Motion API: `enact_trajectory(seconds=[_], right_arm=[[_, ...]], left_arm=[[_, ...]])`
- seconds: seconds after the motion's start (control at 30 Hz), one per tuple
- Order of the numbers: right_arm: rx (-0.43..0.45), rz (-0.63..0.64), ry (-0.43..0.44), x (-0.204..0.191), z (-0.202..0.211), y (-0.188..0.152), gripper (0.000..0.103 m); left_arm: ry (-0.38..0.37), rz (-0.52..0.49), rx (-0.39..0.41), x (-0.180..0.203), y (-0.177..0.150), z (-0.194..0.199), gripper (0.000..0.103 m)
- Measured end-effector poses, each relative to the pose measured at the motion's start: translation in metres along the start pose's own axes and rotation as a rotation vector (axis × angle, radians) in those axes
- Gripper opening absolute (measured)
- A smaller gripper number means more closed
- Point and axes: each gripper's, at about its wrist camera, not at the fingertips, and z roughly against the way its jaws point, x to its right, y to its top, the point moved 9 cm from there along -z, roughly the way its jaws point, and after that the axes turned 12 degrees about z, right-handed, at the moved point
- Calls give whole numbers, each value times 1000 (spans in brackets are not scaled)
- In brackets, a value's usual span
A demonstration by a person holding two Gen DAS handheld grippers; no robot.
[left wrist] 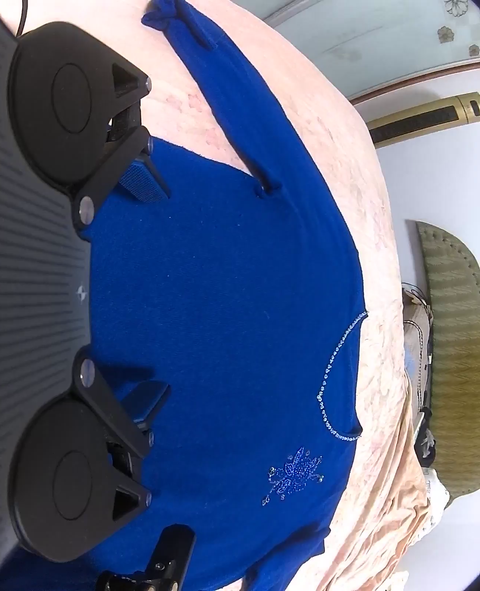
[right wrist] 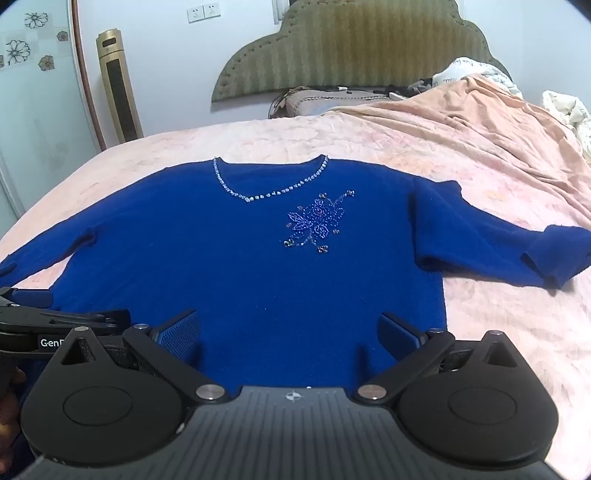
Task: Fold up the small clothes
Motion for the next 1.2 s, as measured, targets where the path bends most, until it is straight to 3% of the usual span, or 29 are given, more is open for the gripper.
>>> enact_trajectory(seconds=[0.77, 1.03, 1.2], right_arm=[[11, -41, 37, 7, 0, -2, 103], [12, -35, 13, 18, 0, -3, 103], [13, -58, -2, 32, 0, -3, 103]], left_arm=[[10, -13, 7, 6, -1, -2, 103], [-61, -27, 80, 27, 0, -9, 103], [-86, -15, 56, 36, -7, -17, 103]])
